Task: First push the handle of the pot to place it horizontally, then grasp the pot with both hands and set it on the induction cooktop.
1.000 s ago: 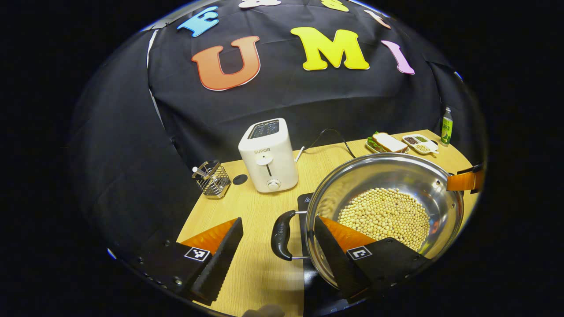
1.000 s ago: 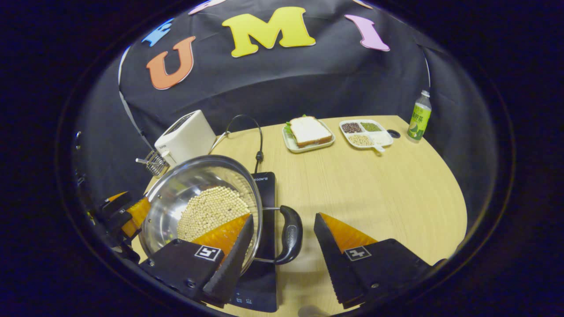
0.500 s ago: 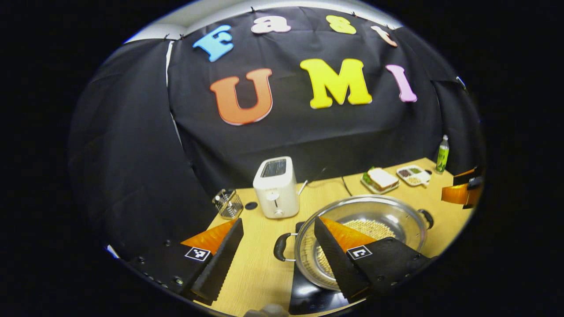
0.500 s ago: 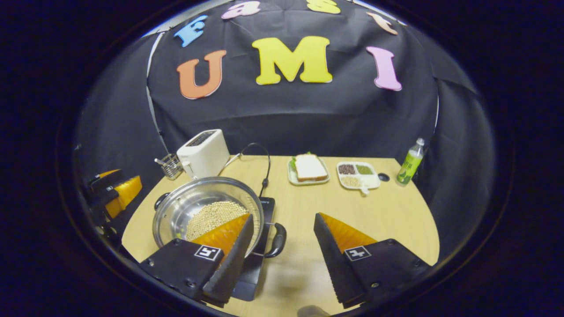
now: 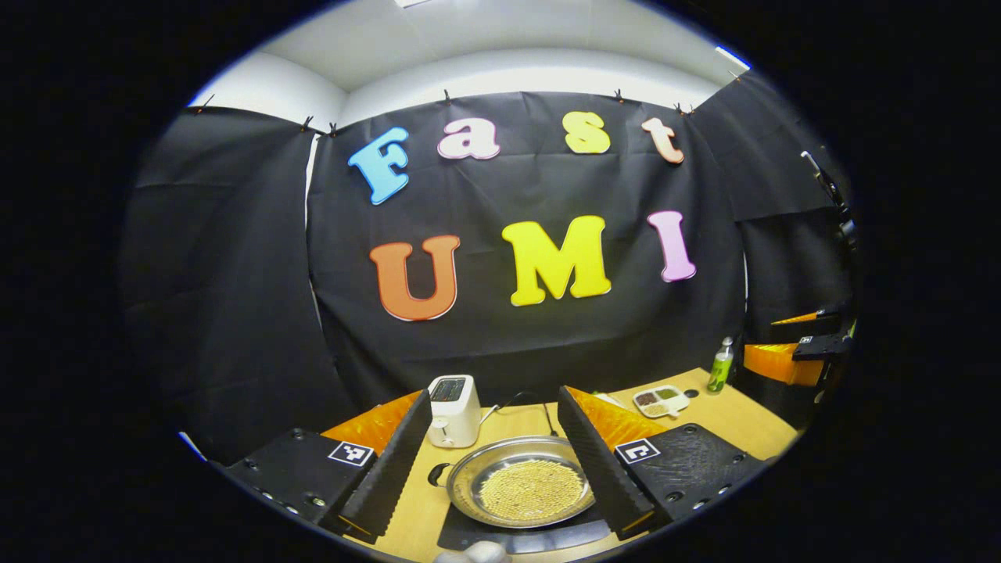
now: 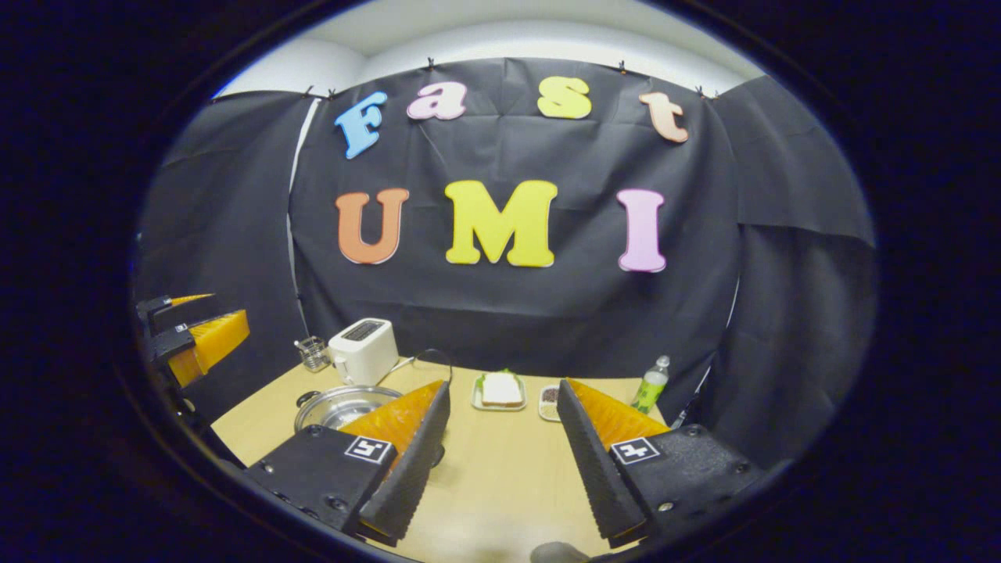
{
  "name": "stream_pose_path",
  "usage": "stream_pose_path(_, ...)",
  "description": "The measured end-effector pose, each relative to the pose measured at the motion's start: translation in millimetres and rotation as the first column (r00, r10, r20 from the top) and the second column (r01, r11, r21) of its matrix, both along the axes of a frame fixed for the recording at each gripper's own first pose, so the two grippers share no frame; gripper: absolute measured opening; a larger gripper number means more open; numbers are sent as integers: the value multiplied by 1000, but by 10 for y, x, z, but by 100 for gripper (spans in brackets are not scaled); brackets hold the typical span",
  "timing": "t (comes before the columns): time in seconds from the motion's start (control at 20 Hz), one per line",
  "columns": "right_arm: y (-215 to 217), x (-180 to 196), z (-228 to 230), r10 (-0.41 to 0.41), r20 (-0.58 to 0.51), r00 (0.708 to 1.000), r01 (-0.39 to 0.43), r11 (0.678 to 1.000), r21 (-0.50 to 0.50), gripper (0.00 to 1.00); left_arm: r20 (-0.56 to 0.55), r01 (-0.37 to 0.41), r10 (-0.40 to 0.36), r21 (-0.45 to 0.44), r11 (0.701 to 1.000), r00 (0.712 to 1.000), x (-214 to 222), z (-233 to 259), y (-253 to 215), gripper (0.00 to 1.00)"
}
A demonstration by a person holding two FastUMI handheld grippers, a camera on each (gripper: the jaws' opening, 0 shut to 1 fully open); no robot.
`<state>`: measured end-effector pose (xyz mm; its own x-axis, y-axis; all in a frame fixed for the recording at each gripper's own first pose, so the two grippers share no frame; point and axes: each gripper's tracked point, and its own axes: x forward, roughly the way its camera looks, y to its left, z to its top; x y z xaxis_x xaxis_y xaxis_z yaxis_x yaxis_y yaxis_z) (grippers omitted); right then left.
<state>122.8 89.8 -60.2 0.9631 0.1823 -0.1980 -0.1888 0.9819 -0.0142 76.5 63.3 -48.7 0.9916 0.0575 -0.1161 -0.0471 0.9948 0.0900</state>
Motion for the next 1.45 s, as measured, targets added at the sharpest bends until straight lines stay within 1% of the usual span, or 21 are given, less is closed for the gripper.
stream_pose_path(0.15, -427, -225, 366, -33, 71, 997, 33, 999, -3, 87, 42, 24, -23, -10, 1000, 999, -88, 361, -379, 96)
stream_pose_path(0.3, -771, -384, 630, -64, 111, 992, 63, 998, 12, 87, 75, 49, -44, -66, 997, 996, -211, 640, -724, 96)
stream_pose_path(0.4, -981, -444, 768, -89, 142, 986, 90, 996, 2, 87, 106, 56, -47, -85, 995, 993, -249, 802, -861, 96)
stream_pose_path(0.5, -1112, -500, 833, -112, 160, 981, 114, 993, -4, 87, 128, 60, -49, -84, 995, 991, -290, 923, -966, 96)
stream_pose_path(0.65, -1167, -575, 962, -111, 195, 974, 112, 994, 3, 87, 134, 57, -46, -82, 995, 990, -321, 974, -1035, 96)
stream_pose_path(0.75, -1226, -598, 1088, -130, 240, 962, 125, 992, 35, 87, 127, 45, -34, -87, 995, 991, -325, 948, -1023, 96)
stream_pose_path(0.8, -1225, -588, 1083, -139, 235, 962, 128, 990, 61, 87, 123, 40, -29, -88, 995, 992, -321, 935, -1011, 96)
stream_pose_path(0.9, -1177, -594, 972, -120, 195, 974, 106, 991, 80, 87, 119, 40, -29, -90, 995, 993, -339, 918, -1007, 96)
stream_pose_path(1.05, -1239, -550, 1049, -136, 223, 965, 124, 990, 69, 87, 127, 45, -34, -87, 995, 991, -340, 948, -1005, 96)
stream_pose_path(1.2, -1176, -596, 1056, -132, 233, 963, 125, 991, 47, 87, 124, 48, -37, -91, 995, 992, -345, 931, -980, 96)
stream_pose_path(1.45, -1156, -604, 1099, -141, 227, 964, 125, 989, 85, 87, 128, 49, -37, -98, 994, 991, -355, 947, -935, 96)
